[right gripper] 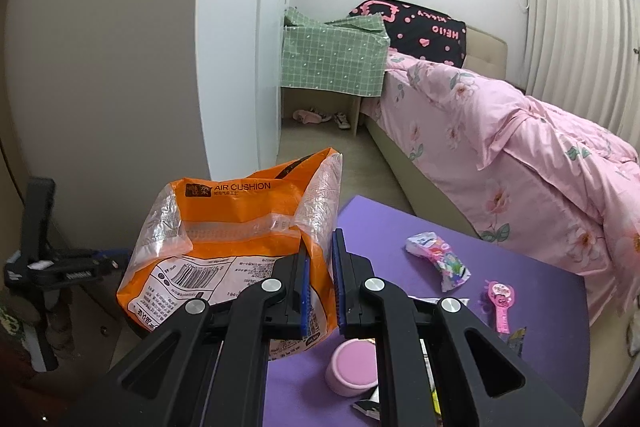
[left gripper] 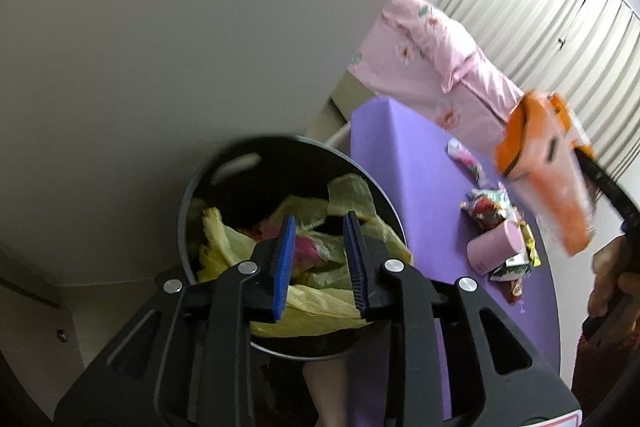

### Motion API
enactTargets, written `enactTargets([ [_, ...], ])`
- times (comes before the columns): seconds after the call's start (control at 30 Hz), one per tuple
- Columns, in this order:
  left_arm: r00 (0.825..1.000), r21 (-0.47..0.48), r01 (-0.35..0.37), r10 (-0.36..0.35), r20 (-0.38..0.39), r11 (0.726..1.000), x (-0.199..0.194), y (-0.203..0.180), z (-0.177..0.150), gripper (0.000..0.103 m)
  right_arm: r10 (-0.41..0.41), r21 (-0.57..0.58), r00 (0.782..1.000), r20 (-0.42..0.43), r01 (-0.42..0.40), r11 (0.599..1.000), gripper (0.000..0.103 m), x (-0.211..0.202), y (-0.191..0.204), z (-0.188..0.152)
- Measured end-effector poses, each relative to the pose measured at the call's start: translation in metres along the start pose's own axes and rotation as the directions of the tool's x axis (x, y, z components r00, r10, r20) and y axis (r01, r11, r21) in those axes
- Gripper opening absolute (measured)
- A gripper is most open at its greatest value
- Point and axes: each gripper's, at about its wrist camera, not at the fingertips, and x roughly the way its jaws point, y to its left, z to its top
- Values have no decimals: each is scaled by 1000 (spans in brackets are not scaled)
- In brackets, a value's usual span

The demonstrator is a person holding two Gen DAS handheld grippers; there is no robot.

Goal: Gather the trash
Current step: 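Carry both bags over the bin and release them into it, then move both grippers to the pink tissue pack and grasp it with the left gripper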

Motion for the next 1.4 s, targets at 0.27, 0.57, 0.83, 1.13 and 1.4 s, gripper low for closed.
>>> enactTargets([
  [0.27, 982, -16, -129, 130, 135, 992, -59, 17, -3, 26, 63, -43, 997, -47, -65, 997, 11, 40, 48, -6],
  [0.57, 966, -30, -183, 185, 181, 983, -93, 30, -22, 31, 111, -80, 981, -160, -125, 989, 11, 101, 103, -32],
  [0.83, 971, -56, -170, 177, 158, 984, -86, 43, -25, 31, 175, -41, 960, -219, -188, 981, 18, 123, 109, -44],
  [1.13, 977, -36, -158, 162, 140, 987, -77, 35, -25, 31, 194, 27, 963, -186, -192, 981, 45, 111, 95, -42],
  [1.4, 981, 20, -148, 144, 128, 989, -70, 13, -28, 32, 156, 28, 982, -110, -154, 988, 45, 70, 72, -37],
])
